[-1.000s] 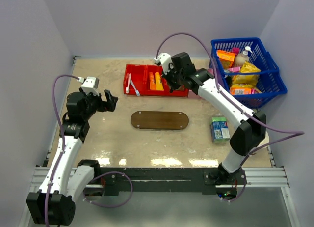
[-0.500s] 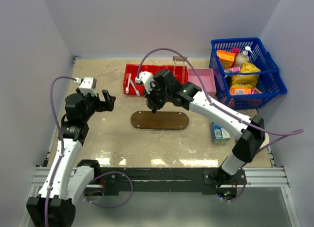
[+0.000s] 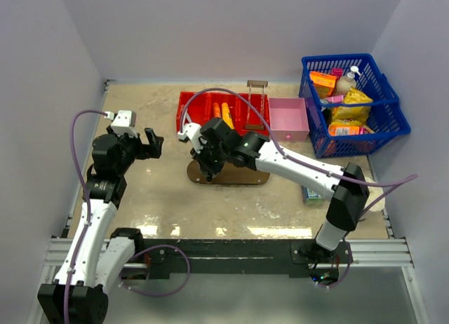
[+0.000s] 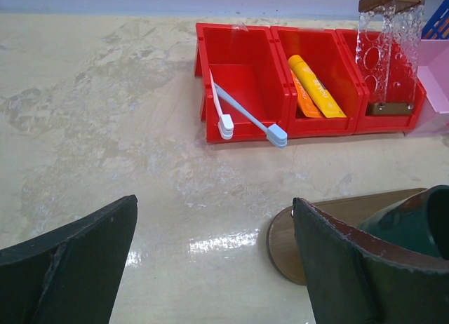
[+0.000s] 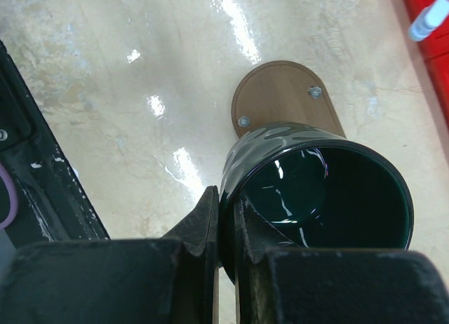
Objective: Prepare toiletry sets of a toothbrush and toothpaste on the tray
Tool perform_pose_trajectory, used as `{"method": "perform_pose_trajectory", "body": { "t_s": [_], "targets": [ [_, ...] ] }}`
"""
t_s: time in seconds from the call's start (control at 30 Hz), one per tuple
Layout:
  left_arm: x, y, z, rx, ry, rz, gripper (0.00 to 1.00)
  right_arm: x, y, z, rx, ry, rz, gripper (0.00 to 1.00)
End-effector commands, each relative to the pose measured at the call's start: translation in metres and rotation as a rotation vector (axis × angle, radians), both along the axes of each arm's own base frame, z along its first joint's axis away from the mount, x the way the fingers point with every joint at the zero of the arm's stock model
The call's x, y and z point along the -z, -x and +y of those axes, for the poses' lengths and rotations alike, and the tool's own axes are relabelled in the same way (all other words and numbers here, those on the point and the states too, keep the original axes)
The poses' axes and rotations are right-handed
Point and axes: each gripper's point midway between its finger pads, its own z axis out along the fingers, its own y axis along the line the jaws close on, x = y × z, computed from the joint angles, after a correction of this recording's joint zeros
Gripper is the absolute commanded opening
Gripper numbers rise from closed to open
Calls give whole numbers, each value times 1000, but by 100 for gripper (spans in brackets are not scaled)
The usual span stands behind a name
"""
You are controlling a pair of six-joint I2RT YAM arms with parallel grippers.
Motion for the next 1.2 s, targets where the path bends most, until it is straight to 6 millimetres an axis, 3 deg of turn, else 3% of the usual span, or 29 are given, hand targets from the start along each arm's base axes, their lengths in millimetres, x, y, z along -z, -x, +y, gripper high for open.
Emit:
{"method": "perform_pose_trajectory", "body": {
  "t_s": [0.0,0.27,0.8,1.0,1.17],
  "targets": [
    [-15,-2,0,-1,-9,-45,96,-6,-14,25,9,-74,-42,0],
    [-17,-1,3,-15,-13,-53,97,26,-24,42,19,3,-50,0],
    [-16,-1,3,-15,-12,-48,98,32,-27,54,-22,21,-79,0],
    [-14,-1,24,-133,-45,-31,98,33,-29,56,-43,31,-92,0],
    [-14,-1,31,-165,-43,-31,99,34,-26,61,-92,25,-99,0]
  ]
}}
